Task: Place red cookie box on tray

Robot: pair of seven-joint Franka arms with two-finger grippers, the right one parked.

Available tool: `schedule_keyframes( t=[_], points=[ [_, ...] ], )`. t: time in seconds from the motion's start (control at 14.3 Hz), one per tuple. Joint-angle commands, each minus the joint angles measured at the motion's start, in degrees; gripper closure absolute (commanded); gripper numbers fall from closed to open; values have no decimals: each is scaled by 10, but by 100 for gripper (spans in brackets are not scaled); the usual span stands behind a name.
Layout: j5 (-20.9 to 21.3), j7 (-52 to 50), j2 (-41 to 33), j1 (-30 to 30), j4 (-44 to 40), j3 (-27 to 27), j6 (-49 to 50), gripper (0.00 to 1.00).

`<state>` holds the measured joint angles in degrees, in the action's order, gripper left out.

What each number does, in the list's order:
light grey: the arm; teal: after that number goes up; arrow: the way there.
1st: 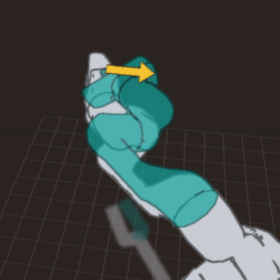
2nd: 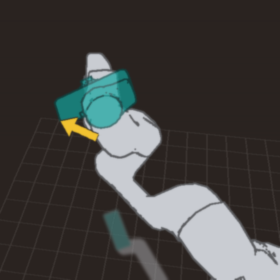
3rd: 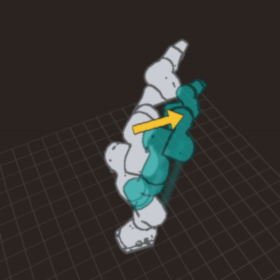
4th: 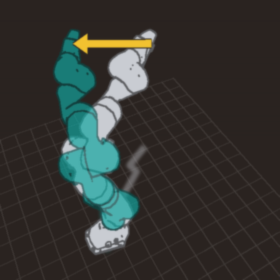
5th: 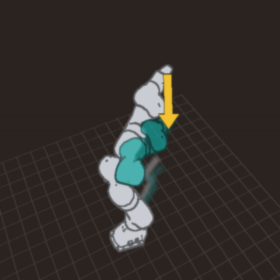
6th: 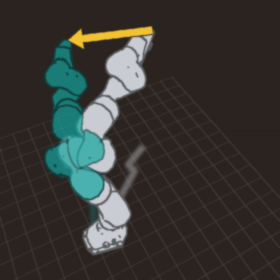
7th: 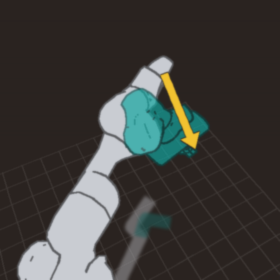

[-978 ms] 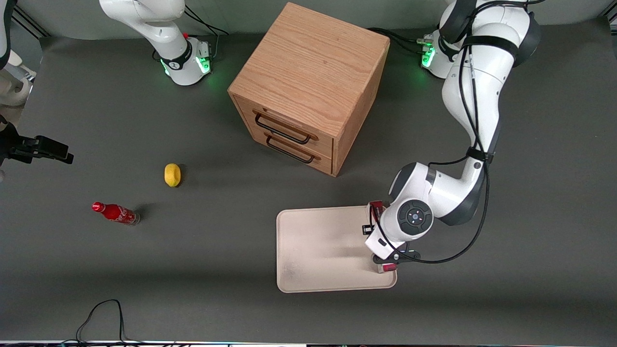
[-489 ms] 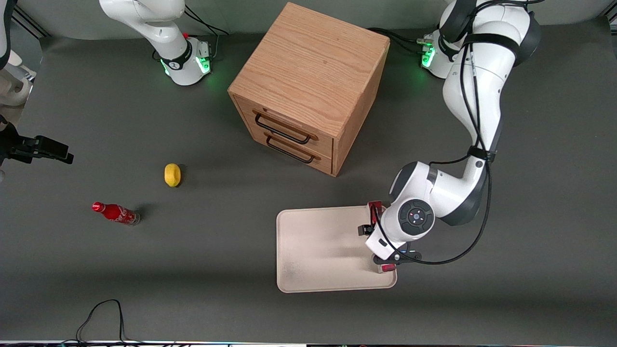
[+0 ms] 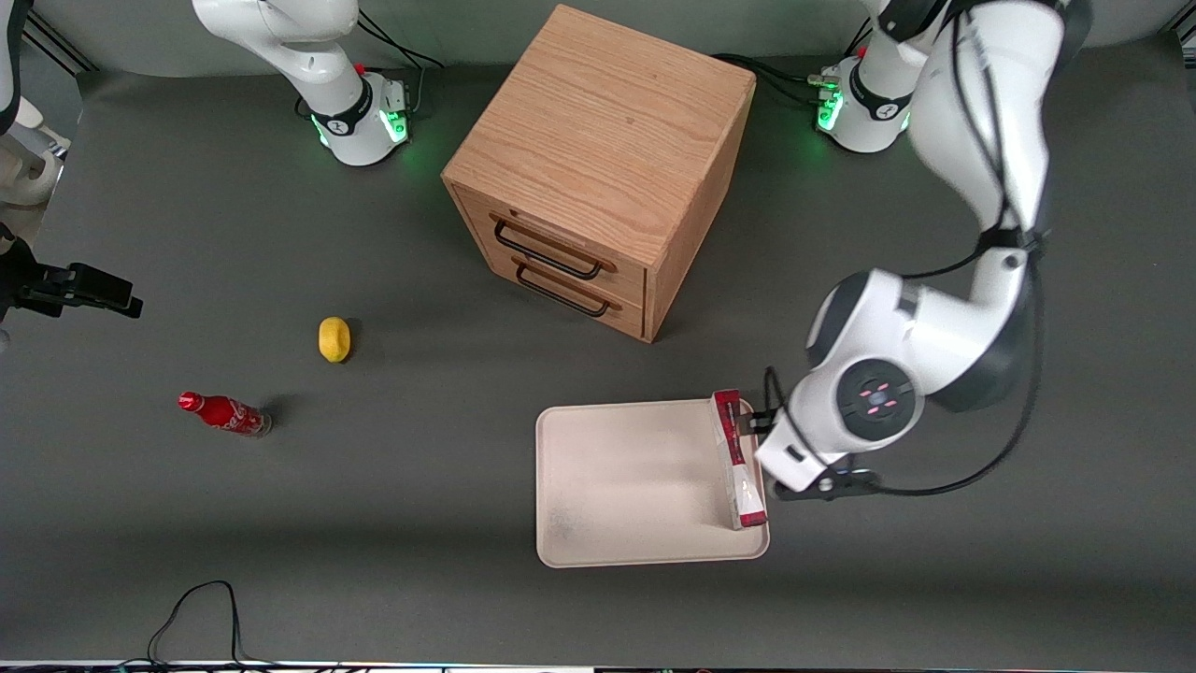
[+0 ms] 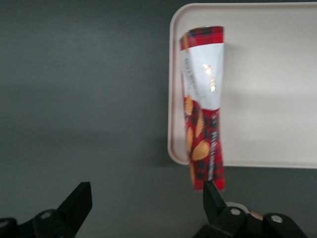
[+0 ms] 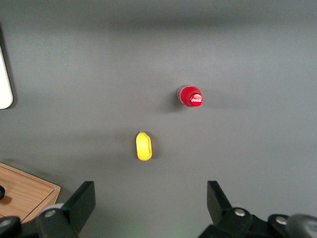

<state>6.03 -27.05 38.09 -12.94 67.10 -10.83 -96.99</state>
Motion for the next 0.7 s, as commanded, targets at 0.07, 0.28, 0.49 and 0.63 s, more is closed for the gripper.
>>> schedule_keyframes(
  t=[0.07, 0.28, 0.49, 0.63],
  points=[
    [-3, 73, -180, 69, 189, -2, 0, 0],
    [-21, 142, -264, 133, 268, -1, -4, 0],
    [-23, 190, -316, 197, 306, -1, 4, 0],
    [-18, 228, -324, 212, 293, 5, 29, 0]
  ],
)
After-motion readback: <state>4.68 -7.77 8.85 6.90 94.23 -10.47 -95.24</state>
